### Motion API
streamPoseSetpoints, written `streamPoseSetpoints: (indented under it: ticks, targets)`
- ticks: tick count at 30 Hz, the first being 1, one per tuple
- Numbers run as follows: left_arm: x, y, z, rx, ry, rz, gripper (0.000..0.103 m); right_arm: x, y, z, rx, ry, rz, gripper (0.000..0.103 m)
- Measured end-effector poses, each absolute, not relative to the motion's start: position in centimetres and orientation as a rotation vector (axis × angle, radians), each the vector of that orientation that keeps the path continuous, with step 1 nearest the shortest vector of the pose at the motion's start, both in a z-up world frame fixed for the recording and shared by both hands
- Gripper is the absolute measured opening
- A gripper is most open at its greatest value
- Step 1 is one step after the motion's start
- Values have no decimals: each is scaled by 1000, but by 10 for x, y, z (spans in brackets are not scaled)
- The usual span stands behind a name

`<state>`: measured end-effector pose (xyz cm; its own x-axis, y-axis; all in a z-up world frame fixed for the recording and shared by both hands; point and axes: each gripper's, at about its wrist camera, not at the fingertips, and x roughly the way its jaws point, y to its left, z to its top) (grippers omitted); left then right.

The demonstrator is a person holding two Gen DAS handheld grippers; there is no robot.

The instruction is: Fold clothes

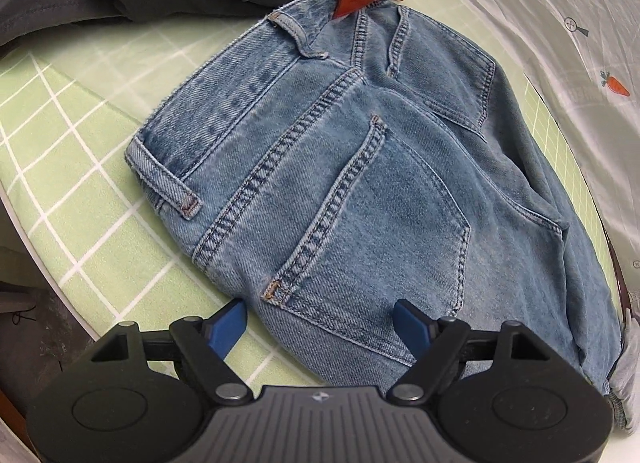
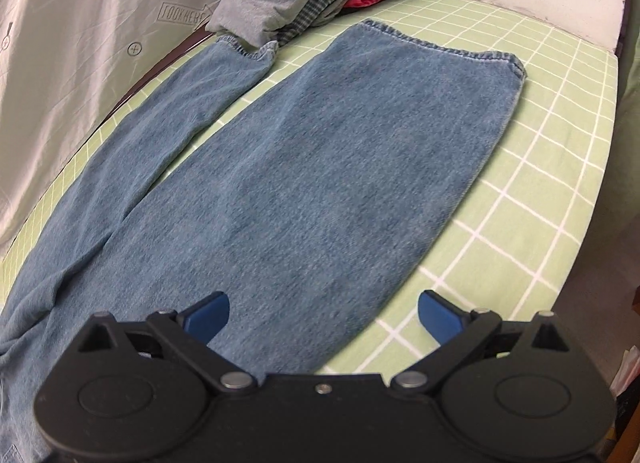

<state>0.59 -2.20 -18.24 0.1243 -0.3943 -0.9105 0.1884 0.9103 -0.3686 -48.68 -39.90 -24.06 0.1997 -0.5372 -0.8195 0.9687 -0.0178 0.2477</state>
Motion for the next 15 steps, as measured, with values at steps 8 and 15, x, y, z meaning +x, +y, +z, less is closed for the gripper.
streamPoseSetpoints:
  ticks: [8, 15]
  targets:
    - [-4, -26, -180, -195, 1327, -282, 80, -528, -455, -244, 924, 586, -1398, 103]
    - [-12, -50, -178, -94, 1243, -132, 62, -556, -523, -250, 853, 712, -1506, 103]
